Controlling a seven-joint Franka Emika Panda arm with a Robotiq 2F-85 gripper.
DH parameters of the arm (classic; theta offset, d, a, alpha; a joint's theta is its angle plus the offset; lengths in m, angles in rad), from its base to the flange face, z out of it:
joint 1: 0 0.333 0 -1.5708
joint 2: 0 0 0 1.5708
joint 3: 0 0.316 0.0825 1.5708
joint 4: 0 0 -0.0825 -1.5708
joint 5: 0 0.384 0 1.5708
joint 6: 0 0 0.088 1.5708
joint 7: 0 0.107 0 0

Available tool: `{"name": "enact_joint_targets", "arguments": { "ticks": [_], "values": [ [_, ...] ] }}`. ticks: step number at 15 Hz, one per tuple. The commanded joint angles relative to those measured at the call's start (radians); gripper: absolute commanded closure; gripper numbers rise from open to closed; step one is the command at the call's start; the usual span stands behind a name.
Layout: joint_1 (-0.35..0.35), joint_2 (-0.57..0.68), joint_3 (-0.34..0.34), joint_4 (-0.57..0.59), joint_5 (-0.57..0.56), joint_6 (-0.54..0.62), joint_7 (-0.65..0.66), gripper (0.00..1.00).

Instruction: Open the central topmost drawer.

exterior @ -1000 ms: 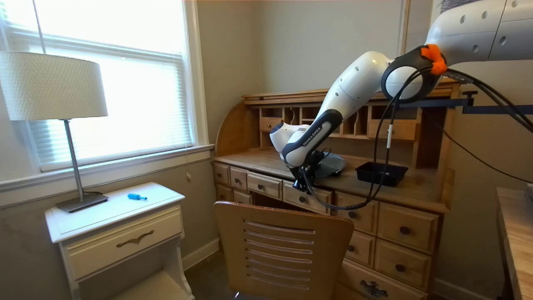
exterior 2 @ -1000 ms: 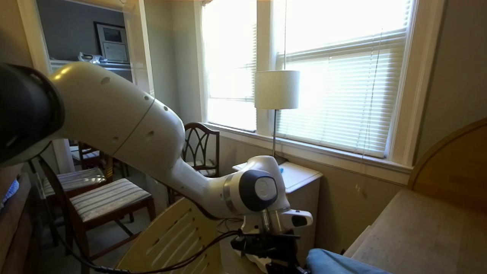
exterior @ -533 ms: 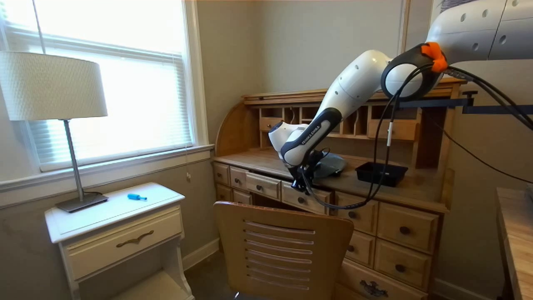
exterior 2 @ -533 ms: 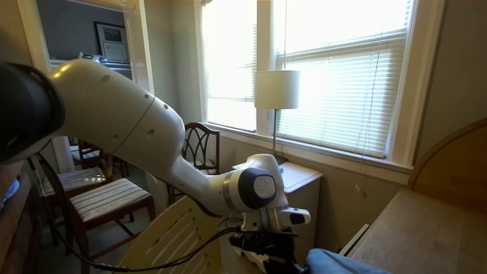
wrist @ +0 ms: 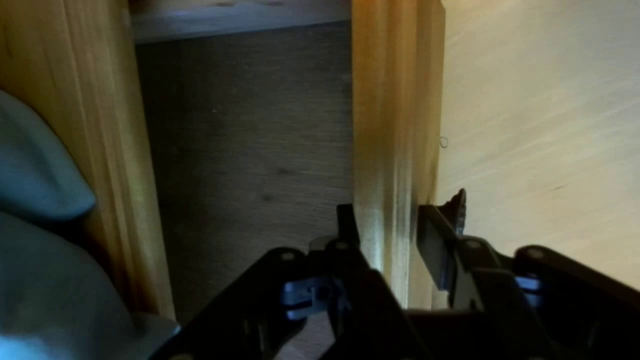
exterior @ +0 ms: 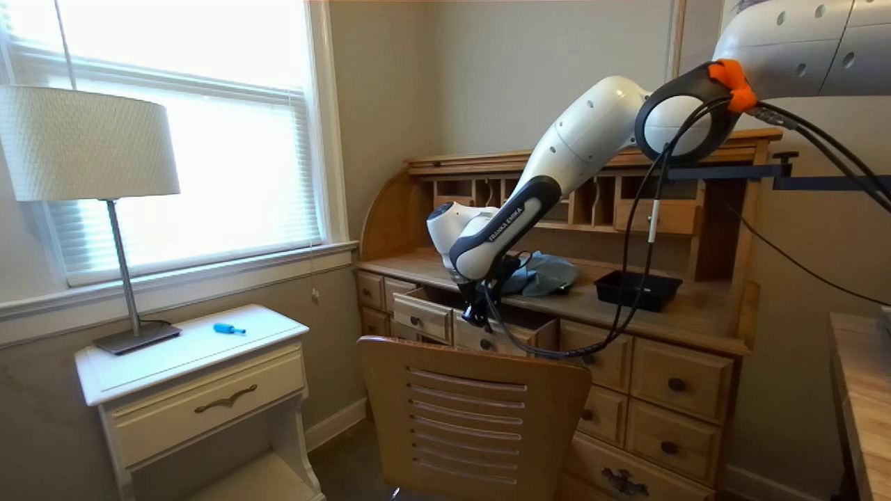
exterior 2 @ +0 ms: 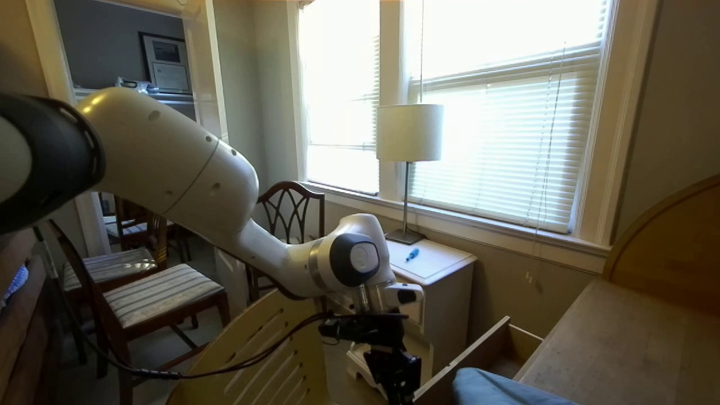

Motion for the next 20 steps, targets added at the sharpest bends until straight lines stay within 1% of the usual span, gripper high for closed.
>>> {"name": "enact_joint_targets", "arguments": {
  "ticks": [1,9,13,20],
  "values": [
    [0.031,-0.008,0.069,0.0,0.023,0.098,-0.026,0.89],
    [0.019,-0.005,0.1,-0.002,0.03,0.163,-0.095,0.89],
    [0.006,-0.005,0.117,-0.001,0.04,0.164,-0.12,0.89],
    [-0.035,0.022,0.164,0.05,0.075,0.123,-0.072,0.89]
  ]
}}
